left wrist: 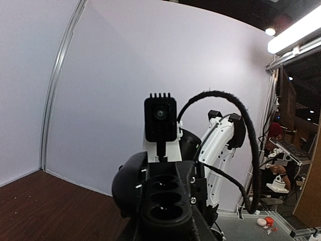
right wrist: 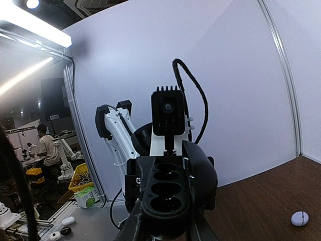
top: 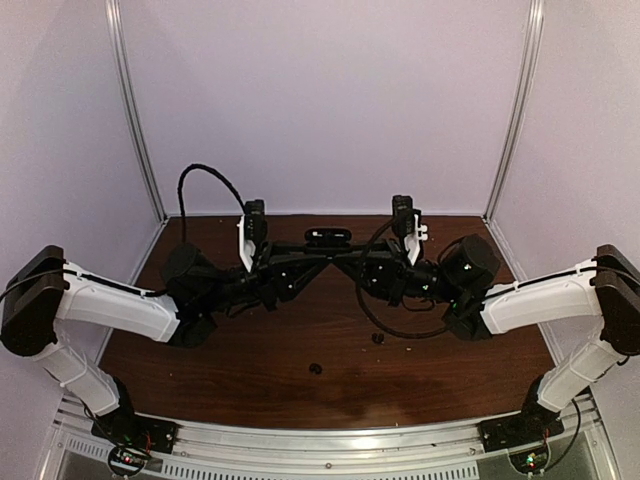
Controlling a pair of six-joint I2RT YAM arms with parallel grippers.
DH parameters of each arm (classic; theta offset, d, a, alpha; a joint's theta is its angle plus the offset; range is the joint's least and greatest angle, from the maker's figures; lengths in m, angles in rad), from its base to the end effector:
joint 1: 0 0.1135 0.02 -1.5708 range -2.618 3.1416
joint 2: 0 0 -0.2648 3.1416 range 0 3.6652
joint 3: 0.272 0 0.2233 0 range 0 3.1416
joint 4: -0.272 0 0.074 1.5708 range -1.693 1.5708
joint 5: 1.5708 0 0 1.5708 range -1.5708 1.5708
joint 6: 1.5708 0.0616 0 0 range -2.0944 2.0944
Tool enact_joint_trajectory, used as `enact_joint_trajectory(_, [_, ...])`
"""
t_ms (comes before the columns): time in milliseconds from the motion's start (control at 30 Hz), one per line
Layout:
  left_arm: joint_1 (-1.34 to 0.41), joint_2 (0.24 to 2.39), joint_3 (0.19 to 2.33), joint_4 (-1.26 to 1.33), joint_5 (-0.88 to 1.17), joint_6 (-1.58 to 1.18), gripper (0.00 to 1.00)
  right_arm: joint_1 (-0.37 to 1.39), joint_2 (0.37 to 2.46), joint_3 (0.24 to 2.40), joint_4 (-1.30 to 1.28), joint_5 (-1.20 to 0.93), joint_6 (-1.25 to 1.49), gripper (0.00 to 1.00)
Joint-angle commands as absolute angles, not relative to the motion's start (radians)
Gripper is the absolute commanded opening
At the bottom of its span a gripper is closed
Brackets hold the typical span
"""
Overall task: Insert the wireless bluetooth earbuds into the charging case
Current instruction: Pass from the right arm to the left, then pick up the right earbud from the corner of the board.
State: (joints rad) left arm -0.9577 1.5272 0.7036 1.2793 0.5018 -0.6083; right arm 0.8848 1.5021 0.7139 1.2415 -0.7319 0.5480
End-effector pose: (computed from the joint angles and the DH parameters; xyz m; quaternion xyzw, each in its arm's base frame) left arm 0.1562 -0.2735 0.3174 0.2966 0.4681 -0.6729 0.4900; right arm 0.1606 0.2611 0.3199 -0.3821 0.4372 0.6630 0.4726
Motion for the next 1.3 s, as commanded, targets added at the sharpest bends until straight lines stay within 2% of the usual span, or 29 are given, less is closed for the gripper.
enact_joint_trajectory(0, [-0.963, 1.538, 0.722, 1.349, 0.509, -0.621, 0.19, 0.893, 1.506, 0.732, 1.254, -0.733, 0.532, 0.01])
enact_joint_trajectory(67, [-0.963, 1.537, 0.720, 1.354, 0.515, -0.621, 0.16, 0.893, 1.506, 0.732, 1.255, -0.735, 0.527, 0.04])
enact_joint_trajectory(200, [-0.963, 1.530, 0.712, 1.363, 0.520, -0.620, 0.10, 0.891, 1.508, 0.730, 1.250, -0.745, 0.518, 0.17])
enact_joint_trajectory(367, [-0.963, 1.512, 0.705, 1.340, 0.517, -0.615, 0.03, 0.871, 1.497, 0.713, 1.239, -0.740, 0.519, 0.38])
enact_joint_trajectory(433, [-0.963, 1.495, 0.697, 1.326, 0.508, -0.602, 0.02, 0.852, 1.486, 0.693, 1.238, -0.737, 0.524, 0.49])
enact_joint_trajectory(567, [-0.961, 1.450, 0.677, 1.270, 0.476, -0.568, 0.01, 0.821, 1.446, 0.653, 1.186, -0.739, 0.513, 0.60])
enact_joint_trajectory(767, [-0.944, 1.376, 0.616, 1.177, 0.443, -0.539, 0.00, 0.776, 1.330, 0.601, 0.967, -0.711, 0.443, 0.70])
enact_joint_trajectory(933, [-0.913, 1.304, 0.511, 1.165, 0.460, -0.521, 0.00, 0.743, 1.195, 0.603, 0.622, -0.596, 0.315, 0.74])
enact_joint_trajectory(1100, [-0.911, 1.233, 0.451, 1.057, 0.431, -0.454, 0.00, 0.735, 1.133, 0.665, 0.252, -0.494, 0.181, 0.74])
enact_joint_trajectory(1267, [-0.907, 1.177, 0.393, 1.039, 0.386, -0.460, 0.00, 0.754, 1.161, 0.695, 0.113, -0.541, 0.096, 0.72])
